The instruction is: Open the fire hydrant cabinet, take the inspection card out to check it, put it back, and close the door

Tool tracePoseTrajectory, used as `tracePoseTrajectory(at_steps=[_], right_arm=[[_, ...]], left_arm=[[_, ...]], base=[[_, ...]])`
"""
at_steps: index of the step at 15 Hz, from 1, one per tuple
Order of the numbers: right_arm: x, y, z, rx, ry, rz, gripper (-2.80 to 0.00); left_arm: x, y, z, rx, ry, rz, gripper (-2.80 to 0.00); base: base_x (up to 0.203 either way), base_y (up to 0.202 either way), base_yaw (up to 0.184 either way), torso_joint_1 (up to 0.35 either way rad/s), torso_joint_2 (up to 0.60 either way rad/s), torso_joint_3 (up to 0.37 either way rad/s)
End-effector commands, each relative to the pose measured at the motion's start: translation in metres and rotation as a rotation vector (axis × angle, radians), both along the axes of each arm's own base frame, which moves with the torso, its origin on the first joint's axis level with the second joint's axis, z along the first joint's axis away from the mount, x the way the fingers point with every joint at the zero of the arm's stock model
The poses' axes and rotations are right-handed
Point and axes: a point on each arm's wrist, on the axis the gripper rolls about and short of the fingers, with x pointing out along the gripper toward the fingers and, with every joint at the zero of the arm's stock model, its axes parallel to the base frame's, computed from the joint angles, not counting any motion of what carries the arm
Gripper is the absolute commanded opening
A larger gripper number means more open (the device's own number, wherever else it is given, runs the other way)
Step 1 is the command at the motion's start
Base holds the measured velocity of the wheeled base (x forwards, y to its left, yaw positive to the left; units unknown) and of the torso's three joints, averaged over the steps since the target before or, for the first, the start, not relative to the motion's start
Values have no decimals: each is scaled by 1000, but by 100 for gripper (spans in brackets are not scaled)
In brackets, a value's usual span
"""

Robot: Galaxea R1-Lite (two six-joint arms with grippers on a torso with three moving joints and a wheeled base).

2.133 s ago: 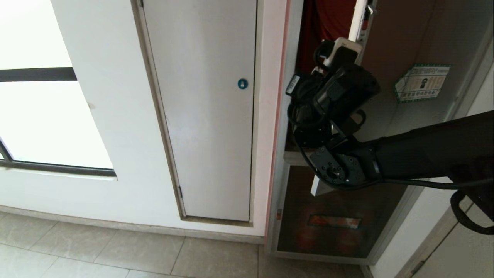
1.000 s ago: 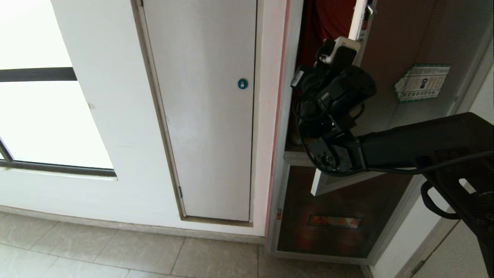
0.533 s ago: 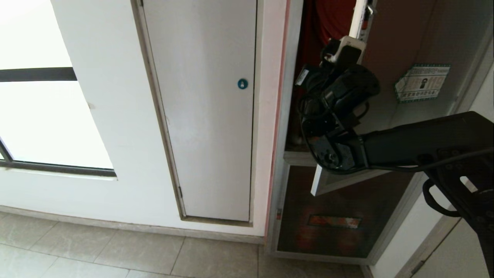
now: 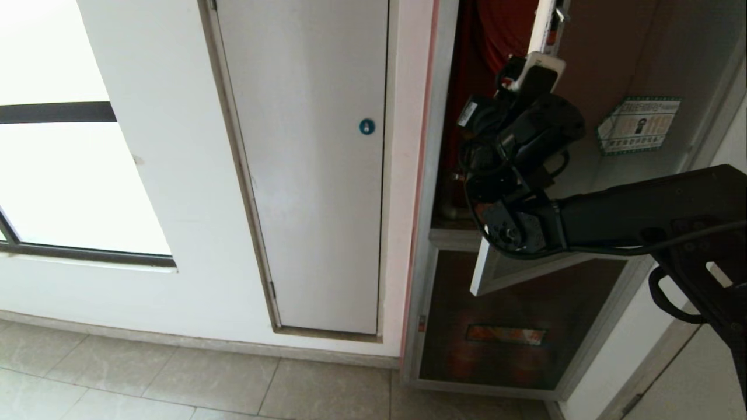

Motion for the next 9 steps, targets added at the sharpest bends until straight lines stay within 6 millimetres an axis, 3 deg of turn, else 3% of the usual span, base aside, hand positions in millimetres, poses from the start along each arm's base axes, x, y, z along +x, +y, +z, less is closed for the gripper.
tracePoseTrajectory(at_steps=[1,9], right_arm=[[-6,-2,6,7,-10,-3,-280],[-22,-13,9,11,29,-30,-280]], left_arm=[[0,0,0,0,1,0,-280],[0,0,0,0,1,0,-280]], base=[[0,0,0,0,0,0],[0,0,0,0,0,0]])
